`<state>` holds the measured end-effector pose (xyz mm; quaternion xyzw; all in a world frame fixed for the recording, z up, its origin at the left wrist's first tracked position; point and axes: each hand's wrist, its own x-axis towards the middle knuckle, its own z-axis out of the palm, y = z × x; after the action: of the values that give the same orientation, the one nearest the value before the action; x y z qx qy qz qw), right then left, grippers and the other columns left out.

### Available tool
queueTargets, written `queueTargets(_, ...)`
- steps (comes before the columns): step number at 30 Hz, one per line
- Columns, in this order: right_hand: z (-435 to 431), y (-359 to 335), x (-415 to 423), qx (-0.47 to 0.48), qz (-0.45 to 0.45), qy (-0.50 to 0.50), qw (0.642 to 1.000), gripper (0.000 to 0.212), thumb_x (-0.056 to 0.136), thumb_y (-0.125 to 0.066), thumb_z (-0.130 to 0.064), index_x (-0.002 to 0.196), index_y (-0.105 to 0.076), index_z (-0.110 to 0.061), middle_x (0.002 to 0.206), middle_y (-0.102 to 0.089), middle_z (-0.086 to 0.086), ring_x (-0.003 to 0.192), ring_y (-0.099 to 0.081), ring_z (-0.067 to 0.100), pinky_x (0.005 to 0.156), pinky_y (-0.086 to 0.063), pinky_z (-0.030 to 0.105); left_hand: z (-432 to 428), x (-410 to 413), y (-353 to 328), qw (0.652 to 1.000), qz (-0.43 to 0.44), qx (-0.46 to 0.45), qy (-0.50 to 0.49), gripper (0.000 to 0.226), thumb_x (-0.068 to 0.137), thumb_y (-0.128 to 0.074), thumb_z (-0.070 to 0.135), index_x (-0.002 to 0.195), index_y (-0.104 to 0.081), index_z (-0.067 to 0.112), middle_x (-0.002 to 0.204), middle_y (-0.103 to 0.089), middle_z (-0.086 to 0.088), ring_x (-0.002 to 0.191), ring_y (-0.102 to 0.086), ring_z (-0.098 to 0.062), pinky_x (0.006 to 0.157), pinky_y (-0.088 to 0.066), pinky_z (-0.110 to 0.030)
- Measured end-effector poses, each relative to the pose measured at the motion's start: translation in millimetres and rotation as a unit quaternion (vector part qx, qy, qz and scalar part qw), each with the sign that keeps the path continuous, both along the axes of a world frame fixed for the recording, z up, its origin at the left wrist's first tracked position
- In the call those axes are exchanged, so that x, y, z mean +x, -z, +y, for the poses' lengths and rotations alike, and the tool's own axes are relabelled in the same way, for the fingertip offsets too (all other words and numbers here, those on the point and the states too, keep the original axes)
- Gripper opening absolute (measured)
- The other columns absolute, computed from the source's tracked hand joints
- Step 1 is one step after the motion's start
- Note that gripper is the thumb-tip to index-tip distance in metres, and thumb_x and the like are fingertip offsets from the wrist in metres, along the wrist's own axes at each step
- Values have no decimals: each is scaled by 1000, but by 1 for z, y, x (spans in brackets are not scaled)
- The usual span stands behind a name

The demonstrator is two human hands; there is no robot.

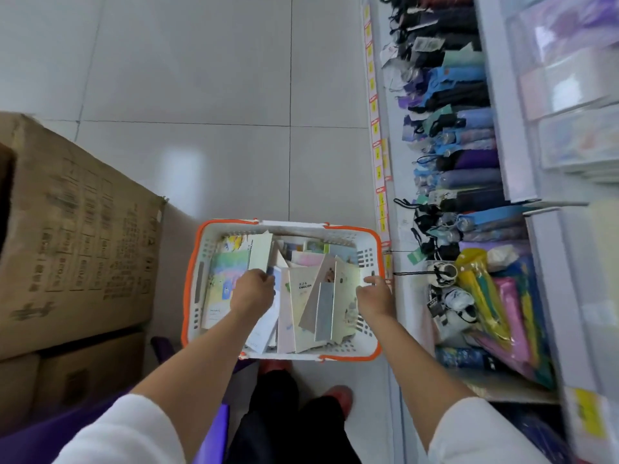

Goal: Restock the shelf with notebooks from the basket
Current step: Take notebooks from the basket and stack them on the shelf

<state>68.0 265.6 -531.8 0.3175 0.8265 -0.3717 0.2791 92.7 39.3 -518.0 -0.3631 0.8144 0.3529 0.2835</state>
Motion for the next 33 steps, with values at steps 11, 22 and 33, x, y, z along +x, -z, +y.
queueTargets(11,36,101,-1,-143,44,117,982,26,89,-42,6,92,-61,-11,102,-66,18,83,-56,26,61,-42,26,78,-69,89,995,27,60,70,23,93,-49,8,75,-62,3,61,-59,-4,29,-49,0,34,-37,-12)
queueTargets(22,49,147,39,-195,71,168,964,24,95,-39,-3,103,-61,-8,91,-63,11,77,-59,26,66,-55,40,109,-94,138,974,55,41,217,21,89,-53,11,69,-60,8,67,-62,-7,58,-57,-20,53,-44,-22)
queueTargets(33,17,120,97,-88,213,207,951,34,94,-36,1,107,-61,-18,108,-64,4,91,-62,20,68,-48,25,102,-69,129,952,70,137,266,8,86,-55,4,78,-57,6,69,-63,-7,40,-58,-8,36,-40,-14)
